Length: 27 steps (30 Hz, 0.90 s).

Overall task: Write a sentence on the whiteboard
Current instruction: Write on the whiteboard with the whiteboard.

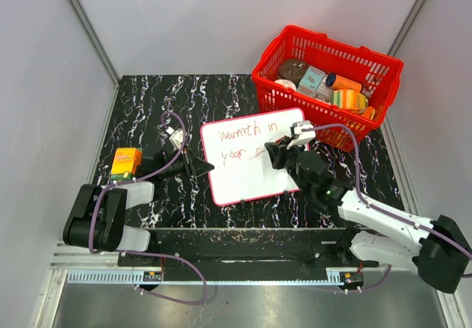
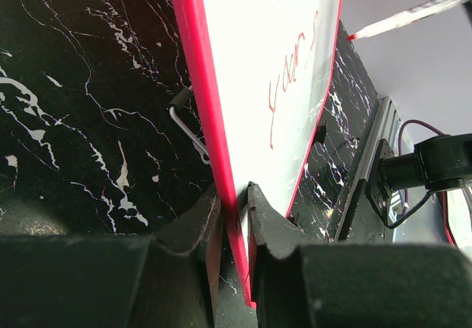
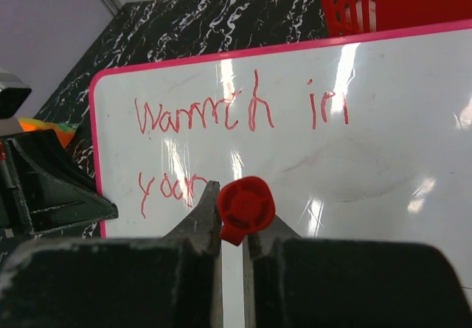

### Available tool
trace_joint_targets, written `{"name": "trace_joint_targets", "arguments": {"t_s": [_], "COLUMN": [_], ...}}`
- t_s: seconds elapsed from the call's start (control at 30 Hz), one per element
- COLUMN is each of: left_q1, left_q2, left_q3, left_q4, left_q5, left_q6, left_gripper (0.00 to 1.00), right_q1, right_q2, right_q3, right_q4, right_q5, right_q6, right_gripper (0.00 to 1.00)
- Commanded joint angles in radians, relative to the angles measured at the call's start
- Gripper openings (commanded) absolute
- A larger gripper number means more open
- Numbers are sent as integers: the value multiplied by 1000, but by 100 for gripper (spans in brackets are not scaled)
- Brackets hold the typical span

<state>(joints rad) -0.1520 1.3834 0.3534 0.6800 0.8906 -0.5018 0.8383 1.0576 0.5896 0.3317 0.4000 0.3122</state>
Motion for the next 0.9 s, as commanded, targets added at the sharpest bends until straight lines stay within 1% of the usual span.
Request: {"name": "trace_joint_targets", "arguments": {"t_s": [0.0, 0.13, 0.3, 0.67, 0.87], "left_q1": [-14, -12, -14, -15, -15], "left_q2": [-9, -9, -12, -12, -11], "left_q3": [25, 25, 19, 24, 24], "left_q4": [24, 24, 26, 26, 24], "left_q5": [-18, -19, -18, -21, -18], "left_q6": [68, 66, 65, 66, 68], "left_gripper": [0, 0, 0, 0, 0], "right_q1": [-5, -8, -21, -47, -68], "right_q2": [-73, -65, -15, 38, 65], "right_q3": [-1, 7, 35, 72, 73], "right_q4": [38, 23, 12, 32, 53], "right_q5": [45, 80, 105, 117, 92], "right_q6": [-12, -25, -21, -28, -35], "right_gripper": [0, 0, 0, 0, 0]}}
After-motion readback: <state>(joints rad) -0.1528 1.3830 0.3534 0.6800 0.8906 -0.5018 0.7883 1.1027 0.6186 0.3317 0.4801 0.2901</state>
